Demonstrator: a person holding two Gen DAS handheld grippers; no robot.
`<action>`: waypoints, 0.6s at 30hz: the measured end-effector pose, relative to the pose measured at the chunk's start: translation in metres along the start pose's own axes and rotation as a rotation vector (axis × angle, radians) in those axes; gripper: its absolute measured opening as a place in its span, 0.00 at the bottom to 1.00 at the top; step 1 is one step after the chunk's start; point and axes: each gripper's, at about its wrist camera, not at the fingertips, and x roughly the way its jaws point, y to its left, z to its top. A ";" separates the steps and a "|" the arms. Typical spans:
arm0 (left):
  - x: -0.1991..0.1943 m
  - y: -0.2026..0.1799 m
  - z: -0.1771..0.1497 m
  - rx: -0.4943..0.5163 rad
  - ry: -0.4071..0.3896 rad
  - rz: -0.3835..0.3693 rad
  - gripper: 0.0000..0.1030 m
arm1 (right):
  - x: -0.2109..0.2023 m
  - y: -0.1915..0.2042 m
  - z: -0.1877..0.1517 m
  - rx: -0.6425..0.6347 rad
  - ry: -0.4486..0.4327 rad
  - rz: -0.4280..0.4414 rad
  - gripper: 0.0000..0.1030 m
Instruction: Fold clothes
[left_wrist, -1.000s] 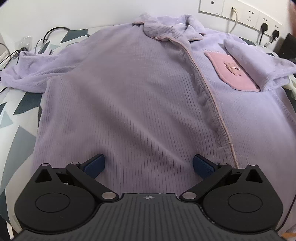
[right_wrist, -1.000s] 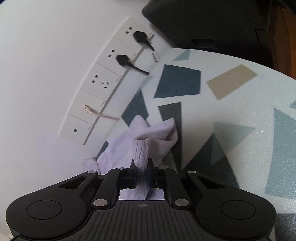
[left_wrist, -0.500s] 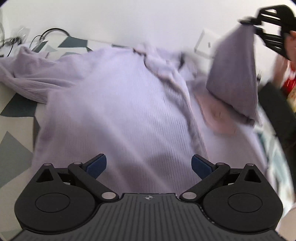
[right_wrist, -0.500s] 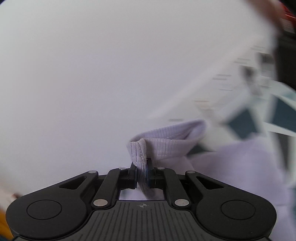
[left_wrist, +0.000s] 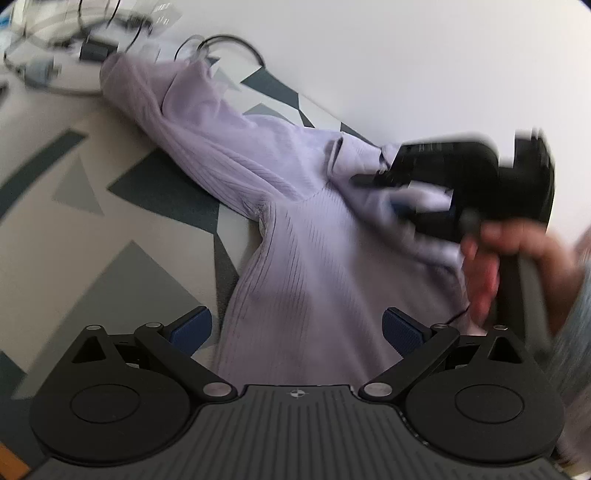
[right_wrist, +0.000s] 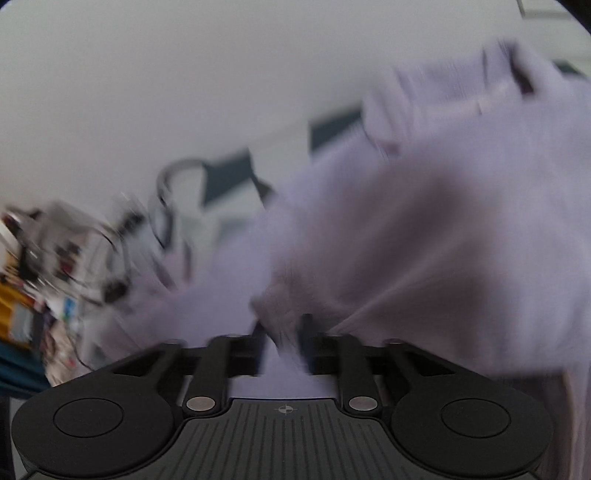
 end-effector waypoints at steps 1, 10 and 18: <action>0.002 0.003 0.004 -0.023 0.005 -0.018 0.98 | 0.001 -0.002 -0.002 0.004 0.025 -0.008 0.48; 0.061 -0.028 0.036 -0.058 -0.003 -0.094 0.81 | -0.122 -0.069 0.016 0.180 -0.234 0.151 0.80; 0.116 -0.016 0.059 -0.339 -0.053 -0.068 0.72 | -0.207 -0.222 -0.063 0.638 -0.421 0.232 0.80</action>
